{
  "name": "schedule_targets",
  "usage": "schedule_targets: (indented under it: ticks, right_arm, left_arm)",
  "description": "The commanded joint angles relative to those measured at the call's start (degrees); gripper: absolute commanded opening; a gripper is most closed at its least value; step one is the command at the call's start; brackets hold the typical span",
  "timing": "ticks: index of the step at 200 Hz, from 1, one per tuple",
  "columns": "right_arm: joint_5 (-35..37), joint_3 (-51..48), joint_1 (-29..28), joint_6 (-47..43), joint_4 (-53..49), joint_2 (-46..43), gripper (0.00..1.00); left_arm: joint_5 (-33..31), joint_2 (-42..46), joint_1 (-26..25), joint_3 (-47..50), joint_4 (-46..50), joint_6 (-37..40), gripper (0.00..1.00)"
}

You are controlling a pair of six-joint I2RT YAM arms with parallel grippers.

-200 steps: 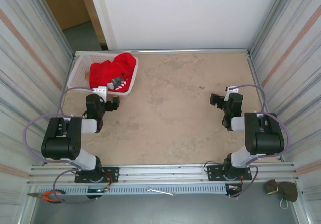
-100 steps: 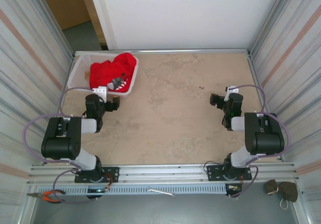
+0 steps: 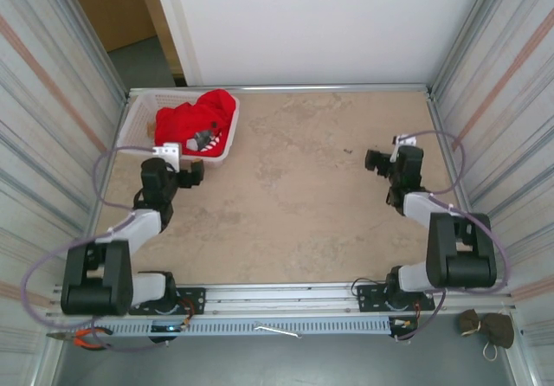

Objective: Fold the inside-out t-shirt

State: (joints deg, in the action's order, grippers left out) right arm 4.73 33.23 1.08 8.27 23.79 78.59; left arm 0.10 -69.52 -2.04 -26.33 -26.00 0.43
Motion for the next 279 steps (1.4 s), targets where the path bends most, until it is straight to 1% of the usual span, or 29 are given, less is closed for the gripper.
schedule_targets:
  ticks: [1,17,25,35,43,67,85,96,107,132,161,179,193,204,245,259,279]
  right_arm:
    - [2.40,4.95,-0.47,6.36,-14.10,-7.39,0.99]
    - [2.48,5.94,0.12,13.32,-17.56,-12.24,0.99]
    - [2.17,7.21,0.73,17.57,-20.43,-14.12,0.99]
    - [3.90,8.78,1.06,23.56,-24.89,-15.47,0.99]
    - [4.29,10.44,1.41,26.21,-28.03,-15.76,0.99]
    - [-9.37,15.18,1.85,23.38,-32.37,-14.53,0.99]
    - [-14.15,16.80,-0.41,23.50,-33.59,-14.15,0.99]
    - [-13.61,17.63,-3.01,22.86,-35.10,-14.10,0.99]
    - [-11.77,18.85,-6.07,21.76,-37.39,-13.80,1.00]
    - [-8.56,19.84,-11.01,21.28,-41.16,-13.64,1.00]
    - [-6.74,18.36,-14.17,22.30,-43.23,-15.15,1.00]
    - [-5.91,17.04,-14.87,23.24,-44.19,-16.26,0.99]
    - [-5.70,16.19,-15.05,23.71,-44.82,-17.19,0.99]
    - [-5.74,15.89,-15.14,23.84,-45.70,-18.06,0.99]
    - [-4.20,15.05,-15.36,22.75,-48.37,-21.42,0.99]
    - [-3.84,14.84,-15.33,22.26,-49.21,-21.63,0.99]
    - [-3.87,14.84,-15.32,21.81,-50.07,-21.62,0.99]
  left_arm:
    - [-2.95,8.37,-0.03,-6.05,15.10,-7.12,0.99]
    - [0.53,11.91,-0.15,-11.13,23.84,-11.12,0.99]
    - [1.91,12.92,-0.53,-12.94,25.85,-12.80,0.98]
    - [2.92,13.54,-1.14,-14.92,27.50,-14.82,0.99]
    - [3.88,13.14,-1.65,-16.75,29.27,-15.97,0.99]
    - [2.60,9.92,-2.18,-23.36,35.75,-20.34,0.99]
    - [5.59,6.04,-1.87,-28.07,39.24,-21.74,0.99]
    - [8.91,2.92,-2.03,-31.07,41.29,-22.88,0.99]
    - [11.38,-0.32,-3.40,-34.21,43.49,-23.11,0.99]
    - [10.99,-6.96,-9.64,-39.72,46.18,-21.80,0.99]
    - [9.37,-14.55,-16.82,-44.89,45.80,-21.54,0.99]
    - [7.99,-20.31,-20.79,-49.39,46.06,-20.10,0.99]
    - [3.77,-25.34,-23.58,-54.38,49.33,-18.50,0.99]
    - [-0.74,-28.32,-25.10,-57.32,51.57,-17.94,0.99]
    - [-14.71,-33.34,-25.49,-62.18,55.67,-20.10,0.99]
    - [-16.38,-35.91,-24.78,-65.52,58.76,-19.70,0.99]
    - [-16.37,-39.99,-23.82,-70.51,62.95,-17.80,0.99]
